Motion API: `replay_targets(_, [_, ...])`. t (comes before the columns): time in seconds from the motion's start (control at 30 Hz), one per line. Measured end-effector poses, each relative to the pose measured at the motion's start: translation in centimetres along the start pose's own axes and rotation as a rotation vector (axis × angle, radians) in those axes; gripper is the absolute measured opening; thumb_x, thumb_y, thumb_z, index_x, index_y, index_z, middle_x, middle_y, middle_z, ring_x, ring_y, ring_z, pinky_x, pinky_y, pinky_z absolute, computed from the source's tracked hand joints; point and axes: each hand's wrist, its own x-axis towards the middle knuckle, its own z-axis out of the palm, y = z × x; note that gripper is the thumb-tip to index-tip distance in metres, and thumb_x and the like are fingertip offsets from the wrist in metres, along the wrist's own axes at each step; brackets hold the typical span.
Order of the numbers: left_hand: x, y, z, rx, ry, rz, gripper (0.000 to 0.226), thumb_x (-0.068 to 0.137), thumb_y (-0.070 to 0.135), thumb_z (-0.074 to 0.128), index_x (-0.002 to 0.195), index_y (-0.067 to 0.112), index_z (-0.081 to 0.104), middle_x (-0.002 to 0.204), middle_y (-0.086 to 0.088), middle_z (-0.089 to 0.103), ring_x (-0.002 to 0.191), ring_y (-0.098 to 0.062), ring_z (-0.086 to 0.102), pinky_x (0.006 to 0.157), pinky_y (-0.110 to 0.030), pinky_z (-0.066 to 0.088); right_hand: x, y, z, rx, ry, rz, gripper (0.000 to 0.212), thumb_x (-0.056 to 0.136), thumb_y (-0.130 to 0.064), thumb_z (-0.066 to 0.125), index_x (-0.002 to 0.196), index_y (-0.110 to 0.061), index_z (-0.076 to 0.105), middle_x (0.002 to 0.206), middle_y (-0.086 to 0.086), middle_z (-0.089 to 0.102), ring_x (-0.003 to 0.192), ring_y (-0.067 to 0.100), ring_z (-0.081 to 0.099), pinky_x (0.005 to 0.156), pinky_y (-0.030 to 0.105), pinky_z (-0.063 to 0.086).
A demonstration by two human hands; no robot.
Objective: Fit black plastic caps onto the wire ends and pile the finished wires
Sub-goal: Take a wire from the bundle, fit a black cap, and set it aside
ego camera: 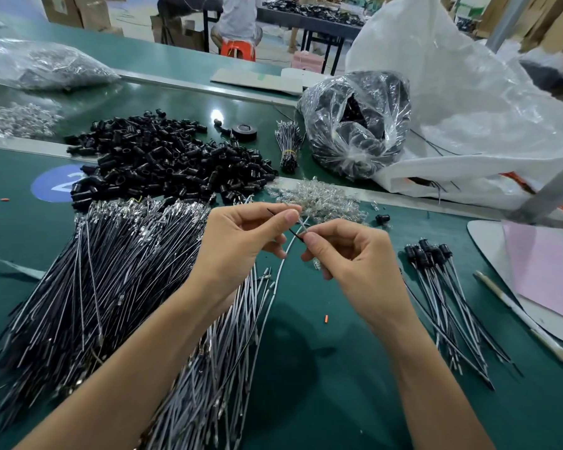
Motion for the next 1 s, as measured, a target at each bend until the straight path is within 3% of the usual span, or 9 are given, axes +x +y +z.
replay_targets(0.07, [0.0, -0.1, 0.0, -0.007, 0.006, -0.012, 0.023, 0.071, 0.016, 0.074, 0.090, 0.001, 0.075, 0.071, -0.002, 0.070, 0.057, -0.009, 0.056, 0.050, -0.021, 0.050, 0.0, 0.0, 0.0, -0.073, 0.002, -0.030, 0.014, 0.088, -0.011, 0.071, 0.079, -0.022, 0.073, 0.067, -0.002, 0.072, 0.058, 0.012, 0.064, 0.054, 0.021, 0.046])
replay_targets(0.2, [0.1, -0.1, -0.2, 0.011, 0.000, -0.016, 0.018, 0.071, 0.017, 0.076, 0.083, 0.004, 0.076, 0.065, -0.002, 0.067, 0.057, -0.011, 0.058, 0.049, -0.022, 0.051, 0.1, 0.1, -0.2, -0.178, 0.028, -0.072, 0.022, 0.087, -0.012, 0.072, 0.076, -0.030, 0.071, 0.069, -0.005, 0.071, 0.065, 0.031, 0.065, 0.062, 0.041, 0.052])
replay_targets(0.4, [0.2, 0.2, -0.5, 0.125, -0.053, 0.014, 0.015, 0.068, 0.019, 0.076, 0.080, 0.011, 0.076, 0.065, -0.001, 0.070, 0.059, -0.010, 0.061, 0.050, -0.021, 0.053, 0.3, 0.6, -0.7, -0.298, 0.045, -0.073, 0.017, 0.086, -0.011, 0.072, 0.077, -0.025, 0.074, 0.066, -0.008, 0.069, 0.059, 0.025, 0.060, 0.058, 0.032, 0.048])
replay_targets(0.5, [0.3, 0.4, -0.7, 0.159, -0.070, 0.011, 0.015, 0.067, 0.019, 0.076, 0.080, 0.011, 0.076, 0.065, -0.004, 0.071, 0.059, -0.011, 0.063, 0.051, -0.021, 0.054, 0.4, 0.8, -0.9, -0.329, 0.033, -0.064, 0.016, 0.086, -0.012, 0.073, 0.076, -0.024, 0.074, 0.065, -0.008, 0.068, 0.052, 0.017, 0.054, 0.051, 0.020, 0.041])
replay_targets(0.7, [0.4, 0.4, -0.8, 0.184, -0.040, -0.008, 0.022, 0.068, 0.026, 0.074, 0.082, 0.009, 0.076, 0.070, -0.004, 0.072, 0.063, -0.013, 0.064, 0.053, -0.022, 0.056, 0.6, 1.0, -1.0, -0.331, 0.045, -0.074, 0.016, 0.082, -0.009, 0.076, 0.076, -0.024, 0.075, 0.061, -0.015, 0.061, 0.052, 0.006, 0.047, 0.054, 0.010, 0.033])
replay_targets(1.0, [0.5, -0.1, -1.1, 0.176, -0.001, 0.017, 0.017, 0.067, 0.018, 0.078, 0.081, 0.010, 0.075, 0.068, -0.006, 0.072, 0.062, -0.014, 0.066, 0.054, -0.022, 0.054, 0.5, 1.1, -0.8, -0.312, 0.066, -0.118, 0.012, 0.084, -0.010, 0.074, 0.081, -0.021, 0.076, 0.074, -0.006, 0.069, 0.064, 0.010, 0.058, 0.060, 0.017, 0.042])
